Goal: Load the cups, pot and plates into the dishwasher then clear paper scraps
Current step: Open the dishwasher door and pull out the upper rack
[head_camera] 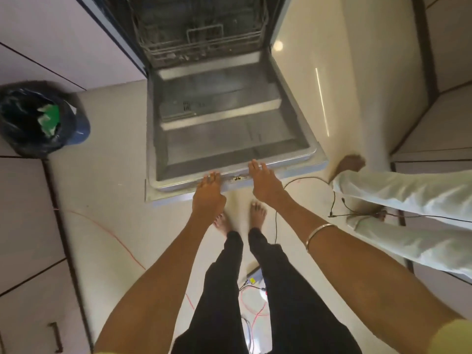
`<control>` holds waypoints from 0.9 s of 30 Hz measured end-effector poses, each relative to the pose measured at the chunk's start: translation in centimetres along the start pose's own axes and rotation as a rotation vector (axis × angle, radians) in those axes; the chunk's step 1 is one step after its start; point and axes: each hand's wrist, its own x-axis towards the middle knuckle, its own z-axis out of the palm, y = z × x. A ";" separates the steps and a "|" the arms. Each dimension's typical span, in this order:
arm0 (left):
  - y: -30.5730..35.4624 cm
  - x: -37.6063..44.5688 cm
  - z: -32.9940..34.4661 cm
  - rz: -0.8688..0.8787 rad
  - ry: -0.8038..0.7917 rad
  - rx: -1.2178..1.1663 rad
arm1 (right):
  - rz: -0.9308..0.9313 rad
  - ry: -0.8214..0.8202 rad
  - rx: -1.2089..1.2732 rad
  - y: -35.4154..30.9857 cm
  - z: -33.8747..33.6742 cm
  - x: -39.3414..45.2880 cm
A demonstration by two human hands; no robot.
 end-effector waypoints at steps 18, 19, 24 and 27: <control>-6.2 9.9 22.5 -0.040 -0.148 -0.002 | -0.066 -0.167 -0.118 4.4 20.0 9.9; -6.3 10.5 23.2 -0.051 -0.164 -0.009 | -0.069 -0.171 -0.118 4.7 20.6 10.5; -7.4 13.4 25.6 -0.059 -0.258 0.020 | -0.067 -0.180 -0.105 5.3 23.2 13.2; -8.1 14.1 26.8 -0.065 -0.255 0.040 | -0.049 -0.187 -0.112 5.3 24.9 14.0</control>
